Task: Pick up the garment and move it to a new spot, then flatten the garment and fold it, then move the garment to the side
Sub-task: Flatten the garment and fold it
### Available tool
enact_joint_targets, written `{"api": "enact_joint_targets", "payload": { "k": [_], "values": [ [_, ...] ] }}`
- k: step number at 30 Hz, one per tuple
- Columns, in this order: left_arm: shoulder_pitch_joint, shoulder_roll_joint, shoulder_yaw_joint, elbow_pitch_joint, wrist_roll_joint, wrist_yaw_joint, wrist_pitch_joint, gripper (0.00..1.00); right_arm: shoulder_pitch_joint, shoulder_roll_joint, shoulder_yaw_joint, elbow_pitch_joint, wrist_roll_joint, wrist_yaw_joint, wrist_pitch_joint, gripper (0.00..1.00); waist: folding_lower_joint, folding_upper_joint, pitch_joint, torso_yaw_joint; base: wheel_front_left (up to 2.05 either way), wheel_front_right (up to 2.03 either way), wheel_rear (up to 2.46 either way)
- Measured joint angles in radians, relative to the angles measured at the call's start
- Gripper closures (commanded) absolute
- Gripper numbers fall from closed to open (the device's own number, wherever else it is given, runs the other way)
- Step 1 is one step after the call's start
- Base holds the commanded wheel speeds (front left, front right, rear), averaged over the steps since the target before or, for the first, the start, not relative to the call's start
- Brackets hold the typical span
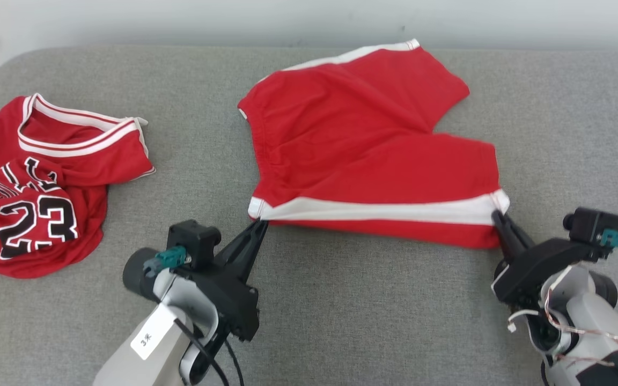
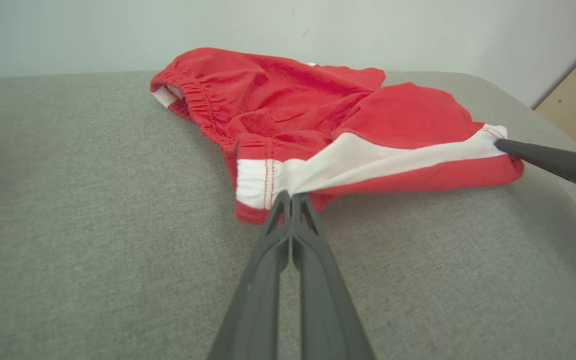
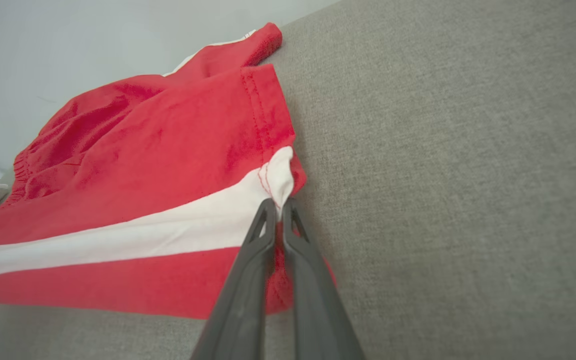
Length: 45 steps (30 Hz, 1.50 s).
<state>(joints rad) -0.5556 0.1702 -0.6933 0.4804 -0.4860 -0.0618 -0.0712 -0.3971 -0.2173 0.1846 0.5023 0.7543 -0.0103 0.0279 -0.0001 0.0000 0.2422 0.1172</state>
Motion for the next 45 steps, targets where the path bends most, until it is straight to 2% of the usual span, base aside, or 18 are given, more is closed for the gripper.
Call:
{"api": "enact_joint_targets", "payload": {
  "k": [3,4,5,6,7,8,19,22,25,29,36,41,45],
  "values": [
    [0.023,0.012,-0.006,0.013,0.007,0.0,0.0,1.0,0.032,0.003,0.003,0.0,0.003,0.0,0.005,1.0,0.0,0.0,-0.015,0.0,0.0,0.0,0.0],
    [0.031,0.016,-0.006,0.015,0.011,0.0,0.0,0.84,0.042,0.004,0.005,-0.005,0.003,0.0,0.009,1.0,0.0,0.0,-0.02,0.0,0.0,0.0,0.0],
    [0.039,0.021,-0.007,0.019,0.012,0.0,0.0,0.53,0.051,0.006,0.009,-0.008,0.003,0.0,0.012,1.0,0.0,0.0,-0.025,0.0,0.0,0.0,0.0],
    [0.046,0.025,-0.009,0.022,0.012,0.0,0.0,0.04,0.061,0.008,0.011,-0.013,0.004,0.0,0.017,0.7,0.0,0.0,-0.03,0.0,0.0,0.0,0.0],
    [0.054,0.028,-0.008,0.023,0.013,0.001,0.0,0.0,0.068,0.011,0.015,-0.015,0.007,0.0,0.02,0.03,0.0,0.0,-0.035,-0.001,0.0,0.0,0.0],
    [0.062,0.031,-0.008,0.026,0.012,0.002,0.0,0.0,0.075,0.012,0.017,-0.017,0.007,0.0,0.024,0.0,0.0,0.0,-0.04,-0.002,0.0,0.0,0.0],
    [0.158,0.056,0.013,0.024,0.001,0.028,-0.022,0.0,0.16,0.007,0.002,-0.061,0.02,-0.027,0.028,0.0,0.0,0.0,-0.096,-0.02,0.0,0.0,0.0],
    [0.189,0.06,0.062,-0.004,-0.035,0.058,-0.076,0.0,0.183,0.007,-0.015,-0.096,0.019,-0.043,-0.008,0.0,0.0,0.0,-0.114,-0.024,0.0,0.0,0.0],
    [0.207,0.062,0.114,-0.047,-0.041,0.102,-0.148,0.0,0.207,0.007,-0.035,-0.142,0.015,-0.044,-0.064,0.0,0.0,0.0,-0.133,-0.029,0.0,0.0,0.0],
    [0.234,0.072,0.172,-0.101,-0.041,0.15,-0.175,0.0,0.233,0.016,-0.048,-0.199,-0.002,-0.047,-0.137,0.0,0.0001,0.0,-0.16,-0.036,0.0,0.0,0.0],
    [0.32,0.089,0.272,-0.17,-0.047,0.176,-0.176,0.0,0.287,0.04,-0.045,-0.288,-0.047,-0.047,-0.251,0.0,0.0,-0.0001,-0.2,-0.057,0.0,0.0,0.0],
    [0.392,0.09,0.358,-0.213,-0.095,0.178,-0.179,0.0,0.288,0.032,-0.033,-0.329,-0.098,-0.043,-0.263,0.0,0.0,0.0,-0.22,-0.082,0.0,0.0,0.0],
    [0.459,0.101,0.383,-0.223,-0.109,0.185,-0.179,0.0,0.304,0.031,-0.02,-0.35,-0.105,-0.041,-0.266,0.0,0.0,0.0001,-0.232,-0.105,0.0,0.0,0.0]
  ]
}}
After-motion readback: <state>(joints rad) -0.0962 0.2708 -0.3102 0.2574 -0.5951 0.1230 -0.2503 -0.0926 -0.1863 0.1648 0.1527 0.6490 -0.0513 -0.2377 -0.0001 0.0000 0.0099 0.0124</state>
